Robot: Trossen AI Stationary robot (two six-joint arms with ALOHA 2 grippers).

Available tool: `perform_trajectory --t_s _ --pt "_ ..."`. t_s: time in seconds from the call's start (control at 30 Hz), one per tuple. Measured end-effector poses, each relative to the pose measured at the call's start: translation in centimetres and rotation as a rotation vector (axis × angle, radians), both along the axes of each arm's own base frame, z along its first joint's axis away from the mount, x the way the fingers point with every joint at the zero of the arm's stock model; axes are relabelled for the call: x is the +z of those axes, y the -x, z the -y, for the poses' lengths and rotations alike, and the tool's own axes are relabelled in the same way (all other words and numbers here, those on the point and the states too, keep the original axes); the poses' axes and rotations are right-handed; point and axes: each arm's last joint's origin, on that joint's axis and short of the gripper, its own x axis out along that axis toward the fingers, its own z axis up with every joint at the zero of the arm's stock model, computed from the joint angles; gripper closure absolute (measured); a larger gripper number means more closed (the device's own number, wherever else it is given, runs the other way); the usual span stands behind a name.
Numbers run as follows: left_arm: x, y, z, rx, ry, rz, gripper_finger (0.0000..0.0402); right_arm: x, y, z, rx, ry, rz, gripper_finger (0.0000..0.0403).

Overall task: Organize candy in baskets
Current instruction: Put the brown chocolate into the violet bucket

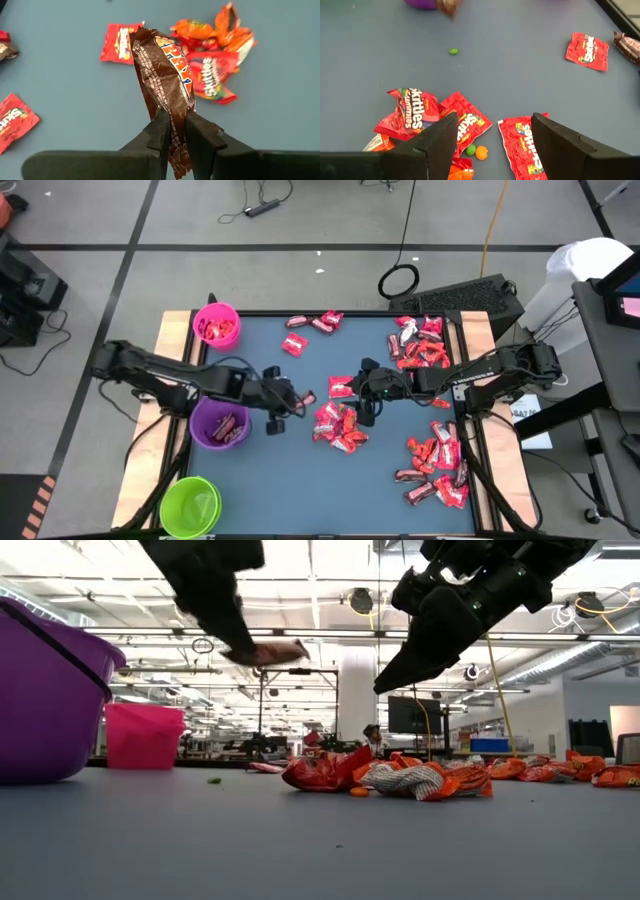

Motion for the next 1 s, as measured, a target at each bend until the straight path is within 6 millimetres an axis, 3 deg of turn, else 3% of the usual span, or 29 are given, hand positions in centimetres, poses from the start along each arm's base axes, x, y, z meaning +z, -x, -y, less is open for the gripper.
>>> perform_trajectory --t_s 0.37,0.67,0.8,1.0 --pt "4.8 7.1 0.4 0.023 0.234 0.027 0.0344 0.0 0.0 0.0 -0.001 -0.002 0.003 0.0163" --pt "6.2 13.2 0.2 0.101 0.398 -0.080 0.0344 -0.1 0.1 0.0 -0.006 -0.010 -0.015 0.0163" --pt "6.0 15.2 0.2 0.134 0.431 -0.132 0.0344 -0.1 0.1 0.0 -0.006 -0.009 -0.014 0.0163" --pt "3.0 17.1 0.2 0.285 0.427 -0.357 0.0344 -0.1 0.1 0.0 -0.002 -0.005 -0.015 0.0163"
